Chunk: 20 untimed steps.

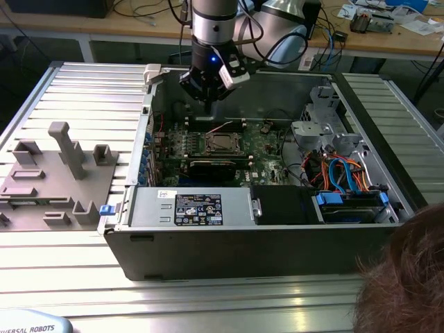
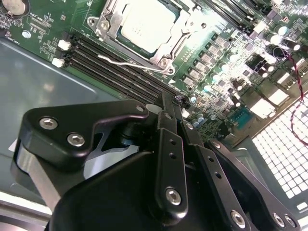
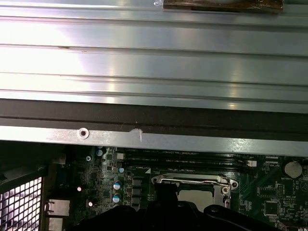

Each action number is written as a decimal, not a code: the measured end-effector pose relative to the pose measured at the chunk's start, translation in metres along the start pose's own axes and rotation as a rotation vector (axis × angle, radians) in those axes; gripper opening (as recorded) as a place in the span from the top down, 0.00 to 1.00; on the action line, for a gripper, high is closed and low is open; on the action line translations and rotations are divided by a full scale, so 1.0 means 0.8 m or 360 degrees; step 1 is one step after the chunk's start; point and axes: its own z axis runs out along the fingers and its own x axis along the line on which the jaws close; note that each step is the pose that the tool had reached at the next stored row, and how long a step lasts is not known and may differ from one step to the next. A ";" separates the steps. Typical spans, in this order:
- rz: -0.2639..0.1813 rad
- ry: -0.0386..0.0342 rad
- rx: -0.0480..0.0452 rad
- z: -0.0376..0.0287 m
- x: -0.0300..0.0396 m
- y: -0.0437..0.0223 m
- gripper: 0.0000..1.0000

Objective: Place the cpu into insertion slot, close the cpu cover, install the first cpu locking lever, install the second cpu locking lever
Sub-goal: 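Install the first cpu locking lever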

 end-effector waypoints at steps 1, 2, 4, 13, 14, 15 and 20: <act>0.0000 0.0000 0.0000 0.0000 -0.0008 0.0000 0.89; 0.0000 0.0000 0.0000 0.0001 -0.0014 -0.0001 0.89; 0.0000 0.0000 0.0000 0.0005 -0.0022 -0.0001 0.89; 0.0000 0.0001 0.0000 0.0061 -0.0038 -0.0004 0.89; 0.0000 0.0001 0.0000 0.0072 -0.0038 -0.0005 0.89; 0.0000 0.0000 0.0000 0.0084 -0.0038 -0.0005 0.89; 0.0000 0.0001 0.0000 0.0132 -0.0045 -0.0008 0.89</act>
